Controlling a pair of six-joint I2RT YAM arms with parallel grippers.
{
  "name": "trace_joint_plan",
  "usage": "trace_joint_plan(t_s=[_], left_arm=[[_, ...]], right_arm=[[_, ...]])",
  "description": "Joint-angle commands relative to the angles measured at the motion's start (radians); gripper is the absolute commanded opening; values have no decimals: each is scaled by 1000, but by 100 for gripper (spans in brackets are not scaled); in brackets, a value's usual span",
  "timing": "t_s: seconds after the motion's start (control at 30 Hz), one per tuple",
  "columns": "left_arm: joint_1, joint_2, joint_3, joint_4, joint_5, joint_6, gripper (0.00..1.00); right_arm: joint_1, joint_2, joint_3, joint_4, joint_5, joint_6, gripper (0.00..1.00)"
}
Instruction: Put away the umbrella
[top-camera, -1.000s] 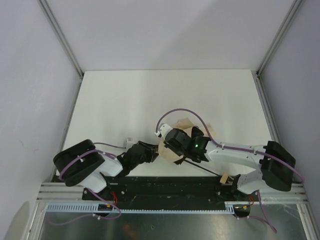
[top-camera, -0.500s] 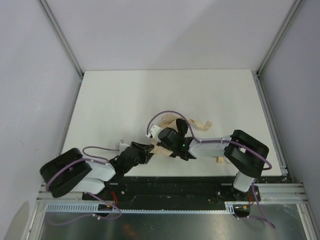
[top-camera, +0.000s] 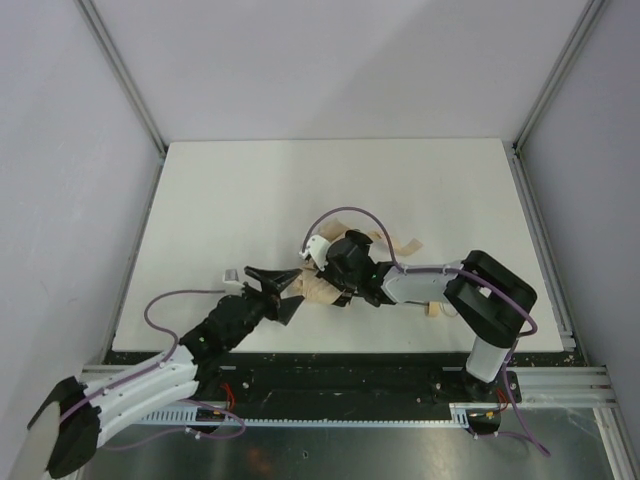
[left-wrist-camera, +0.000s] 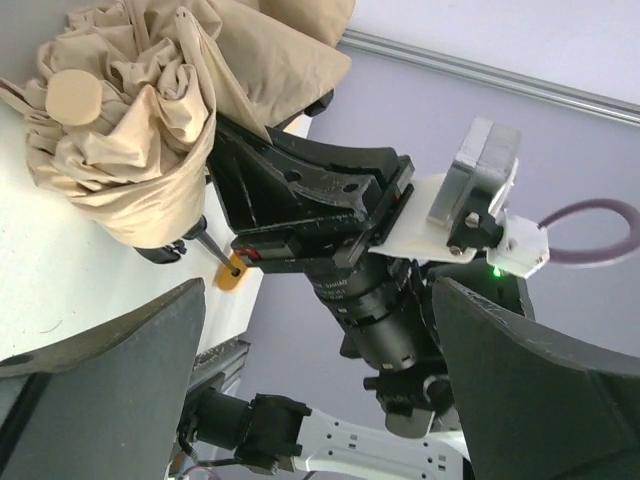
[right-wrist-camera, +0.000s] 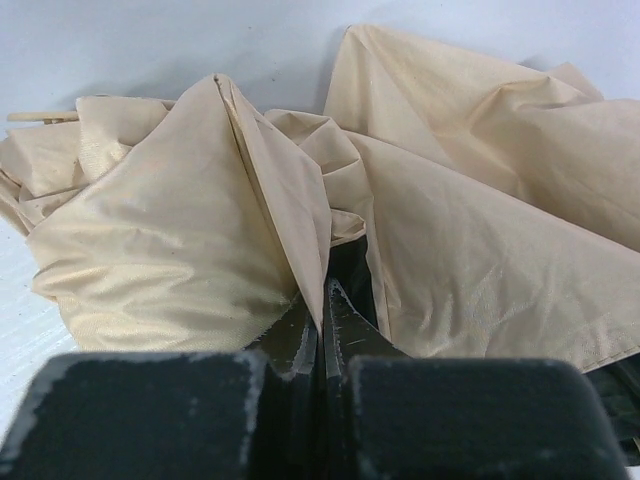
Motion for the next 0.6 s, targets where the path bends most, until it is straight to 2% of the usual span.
trace_joint_plan(t_s=[0.0,0.17,0.47,0.57], left_arm=[[10,-61,-72,-181,-12,-34,98],[11,126,25,-184,3,-36,99],[8,465,110,75,-39,53,99],[2,554,147,109,-15,74,99]], right_arm=[[-22,40,-5,-32,-135,77,0],[-49,29,-5,-18,-186,106,0],[-74,21,-5,-16,-267,116,0],[-78,13,-4,-18,-278,116,0]])
